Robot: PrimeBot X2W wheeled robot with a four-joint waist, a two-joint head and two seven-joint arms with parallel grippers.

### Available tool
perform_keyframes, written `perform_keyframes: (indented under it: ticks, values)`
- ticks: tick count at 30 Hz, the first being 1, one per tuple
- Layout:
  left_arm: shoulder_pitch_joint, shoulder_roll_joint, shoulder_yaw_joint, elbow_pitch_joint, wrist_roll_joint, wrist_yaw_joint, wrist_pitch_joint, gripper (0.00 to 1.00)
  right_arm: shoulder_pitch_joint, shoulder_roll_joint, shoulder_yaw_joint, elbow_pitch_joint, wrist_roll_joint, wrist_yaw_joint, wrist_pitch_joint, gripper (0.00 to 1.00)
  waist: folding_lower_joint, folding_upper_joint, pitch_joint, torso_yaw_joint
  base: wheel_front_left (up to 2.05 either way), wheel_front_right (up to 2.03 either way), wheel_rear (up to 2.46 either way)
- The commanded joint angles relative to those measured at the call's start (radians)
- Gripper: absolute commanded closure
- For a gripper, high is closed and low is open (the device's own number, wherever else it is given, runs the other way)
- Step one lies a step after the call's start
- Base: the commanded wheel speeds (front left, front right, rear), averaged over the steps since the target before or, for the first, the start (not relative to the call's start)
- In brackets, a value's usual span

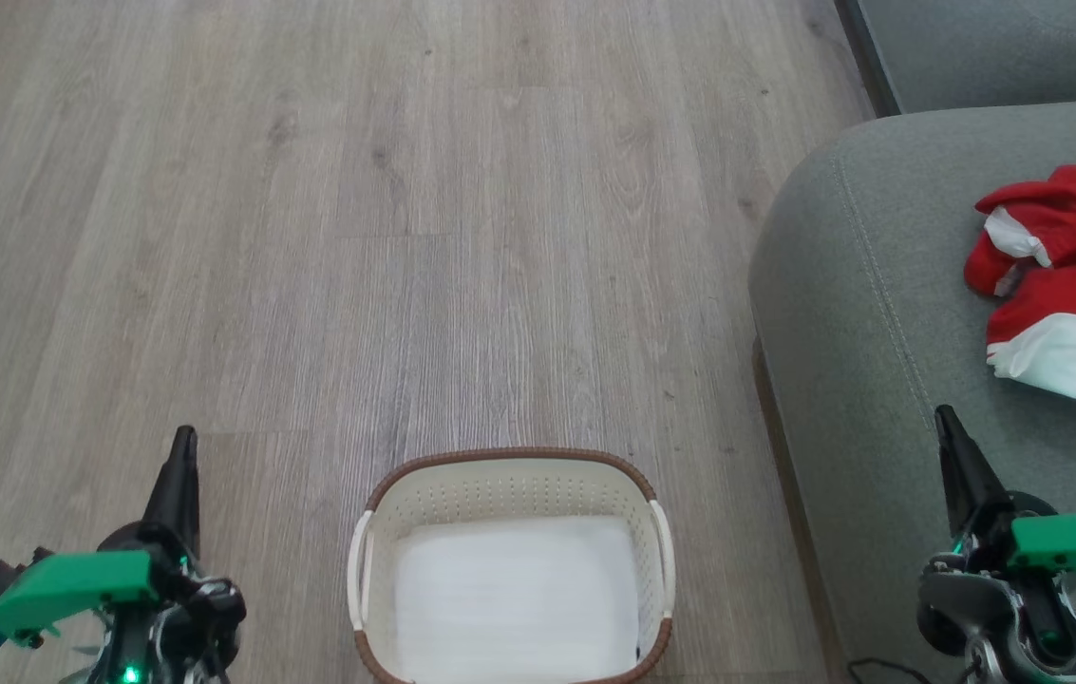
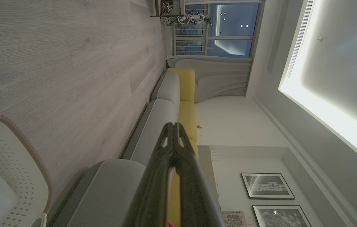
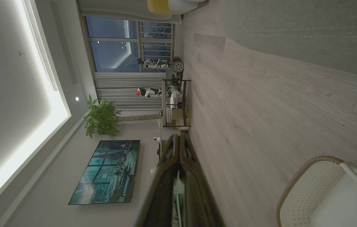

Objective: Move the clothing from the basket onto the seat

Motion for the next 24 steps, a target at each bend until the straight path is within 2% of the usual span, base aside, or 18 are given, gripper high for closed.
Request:
perform_keyframes:
  ticks: [1, 24]
  values:
    - [-0.048, 0.007, 0.037, -0.036, -0.002, -0.007, 0.008, 1.00, -0.048, 0.005, 0.017, -0.032, 0.001, 0.000, 0.009, 1.00, 0.0000, 0.0000, 0.000, 0.000, 0.00, 0.00, 0.00]
    - [-0.048, 0.007, 0.036, -0.036, -0.002, -0.007, 0.008, 1.00, -0.048, 0.006, 0.015, -0.032, -0.001, 0.000, 0.011, 1.00, 0.0000, 0.0000, 0.000, 0.000, 0.00, 0.00, 0.00]
